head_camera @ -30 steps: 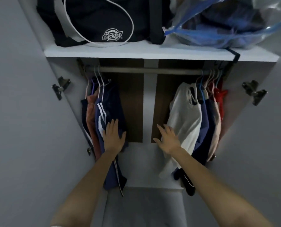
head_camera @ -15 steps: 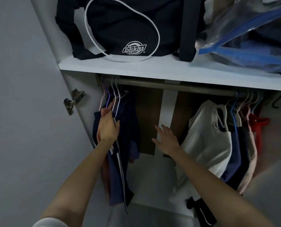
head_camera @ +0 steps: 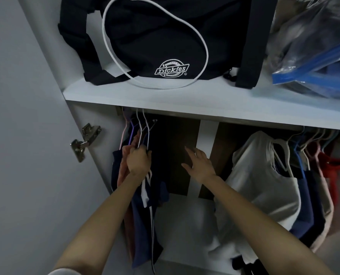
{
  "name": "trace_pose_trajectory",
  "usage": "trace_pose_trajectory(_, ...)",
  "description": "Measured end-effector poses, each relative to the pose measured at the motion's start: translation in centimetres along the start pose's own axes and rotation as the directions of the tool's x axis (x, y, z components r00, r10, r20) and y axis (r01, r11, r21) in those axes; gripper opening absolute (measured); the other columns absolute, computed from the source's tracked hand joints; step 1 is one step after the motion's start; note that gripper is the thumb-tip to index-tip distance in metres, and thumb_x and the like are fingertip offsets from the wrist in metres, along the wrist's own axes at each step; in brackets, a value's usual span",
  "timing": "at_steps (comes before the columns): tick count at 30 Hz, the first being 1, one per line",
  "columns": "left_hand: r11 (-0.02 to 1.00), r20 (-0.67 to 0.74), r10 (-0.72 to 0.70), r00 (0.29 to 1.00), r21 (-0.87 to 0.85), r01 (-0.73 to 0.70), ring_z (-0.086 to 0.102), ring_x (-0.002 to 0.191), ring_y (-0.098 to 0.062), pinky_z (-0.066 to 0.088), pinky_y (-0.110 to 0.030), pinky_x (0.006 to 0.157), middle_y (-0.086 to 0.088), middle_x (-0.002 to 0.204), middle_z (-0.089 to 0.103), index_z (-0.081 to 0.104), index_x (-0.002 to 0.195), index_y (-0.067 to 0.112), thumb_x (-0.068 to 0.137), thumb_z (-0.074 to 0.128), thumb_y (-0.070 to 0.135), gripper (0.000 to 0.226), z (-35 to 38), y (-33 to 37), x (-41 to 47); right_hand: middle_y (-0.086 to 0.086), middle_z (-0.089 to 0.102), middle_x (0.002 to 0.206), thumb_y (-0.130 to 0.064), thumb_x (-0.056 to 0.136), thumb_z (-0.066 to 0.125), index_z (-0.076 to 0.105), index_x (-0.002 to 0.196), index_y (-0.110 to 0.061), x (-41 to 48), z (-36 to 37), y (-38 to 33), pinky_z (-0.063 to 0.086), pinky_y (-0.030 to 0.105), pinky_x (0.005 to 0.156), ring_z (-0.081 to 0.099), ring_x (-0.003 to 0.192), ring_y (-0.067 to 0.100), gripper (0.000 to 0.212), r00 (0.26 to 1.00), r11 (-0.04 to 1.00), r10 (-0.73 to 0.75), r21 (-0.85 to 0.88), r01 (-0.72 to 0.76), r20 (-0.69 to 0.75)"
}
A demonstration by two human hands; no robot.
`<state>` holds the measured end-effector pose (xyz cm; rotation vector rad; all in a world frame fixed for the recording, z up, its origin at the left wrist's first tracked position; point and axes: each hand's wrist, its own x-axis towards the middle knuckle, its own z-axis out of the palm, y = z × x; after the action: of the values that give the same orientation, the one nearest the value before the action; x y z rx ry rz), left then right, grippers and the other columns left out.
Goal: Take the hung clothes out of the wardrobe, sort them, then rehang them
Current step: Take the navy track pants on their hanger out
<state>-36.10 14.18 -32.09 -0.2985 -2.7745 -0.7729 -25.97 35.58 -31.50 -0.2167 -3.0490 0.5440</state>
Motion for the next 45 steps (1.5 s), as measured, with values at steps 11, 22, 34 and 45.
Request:
trace_pose_trajectory(11,0.923,-0.083,-0.002,0.997,-0.383,-0.03,0.053,0.057,-0.011,0.038,-0.026,0.053,-0.001,0.069,0.061,0.06,0.074,0.011,0.096,0.056,0.011,0.023,-1.9,1.4,-0.4,0.008,0.021,0.159,-0.047,0.1,0.044,0.01,0.156,-0.028,0.0,-1.0,0.2,0.028,0.045,0.113,0.02,0.145,0.028,0.069,1.0,1.0,0.001,0.024,0.0,-0.03)
trace_pose_trajectory(22,0.899,-0.048,0.256,0.965,-0.355,-0.256,0.058,0.079,-0.016,0.051,-0.037,0.07,0.001,0.077,0.066,0.068,0.087,0.015,0.096,0.058,0.026,0.017,-4.2,2.4,-4.6,0.01,0.032,0.155,-0.038,0.099,0.051,0.024,0.154,-0.022,-3.9,-2.3,1.7,0.033,0.044,0.112,0.03,0.14,0.028,0.064,0.99,0.986,-0.073,0.143,0.09,-0.124)
trace_pose_trajectory(34,0.834,0.201,0.501,0.842,-0.374,-0.406,0.051,0.088,-0.015,0.041,-0.025,0.077,0.018,0.085,0.058,0.073,0.1,0.011,0.096,0.064,0.016,0.011,-7.4,5.4,-11.7,0.008,0.015,0.162,-0.055,0.089,0.06,0.015,0.156,-0.026,-8.6,-3.1,4.3,0.017,0.046,0.12,0.015,0.148,0.027,0.086,0.996,0.994,-0.002,0.108,0.012,-0.089)
trace_pose_trajectory(45,0.771,0.436,0.636,0.637,-0.394,-0.5,0.047,0.09,0.003,0.036,-0.011,0.079,0.024,0.091,0.058,0.065,0.091,0.037,0.095,0.065,0.021,0.017,-5.9,6.9,-8.6,-0.004,0.053,0.073,-0.051,0.089,0.063,0.047,0.072,-0.02,-16.3,-4.0,6.2,0.034,0.031,0.054,0.052,0.071,0.018,0.038,0.984,0.985,0.163,0.069,-0.158,-0.078)
